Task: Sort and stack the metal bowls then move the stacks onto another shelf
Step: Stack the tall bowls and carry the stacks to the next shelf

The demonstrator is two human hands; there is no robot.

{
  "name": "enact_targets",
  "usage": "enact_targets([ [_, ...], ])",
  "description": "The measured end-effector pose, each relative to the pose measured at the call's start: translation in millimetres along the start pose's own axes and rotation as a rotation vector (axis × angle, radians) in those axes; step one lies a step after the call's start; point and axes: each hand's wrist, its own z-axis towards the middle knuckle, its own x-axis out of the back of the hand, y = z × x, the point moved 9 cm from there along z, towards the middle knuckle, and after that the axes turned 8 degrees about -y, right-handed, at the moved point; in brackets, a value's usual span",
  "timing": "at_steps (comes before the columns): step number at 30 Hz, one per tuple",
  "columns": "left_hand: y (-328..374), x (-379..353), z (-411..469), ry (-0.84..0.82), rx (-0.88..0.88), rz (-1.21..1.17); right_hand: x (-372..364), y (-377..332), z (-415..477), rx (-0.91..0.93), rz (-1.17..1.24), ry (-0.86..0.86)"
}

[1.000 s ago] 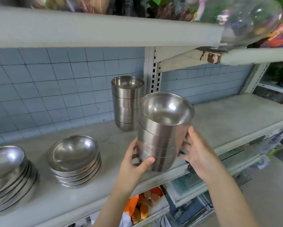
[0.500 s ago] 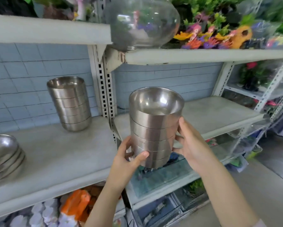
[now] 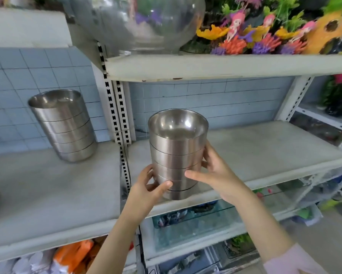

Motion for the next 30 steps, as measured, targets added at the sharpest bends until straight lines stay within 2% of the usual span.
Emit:
enact_targets([
  [9,-21,-3,32,-0.028,0.085,0.176,14,31,39,0.009,-0.077,-0.025],
  [14,-14,-2,50,0.014,0.1,0.255,19,43,65,0.016,-0.075,-0.062],
  [20,-15,10,94,0.039,0.112,0.26,31,52,119,0.034,-0.062,-0.067],
  [30,-8,22,156,0.099,0.197,0.291,45,69,202,0.03,-0.044,-0.186],
])
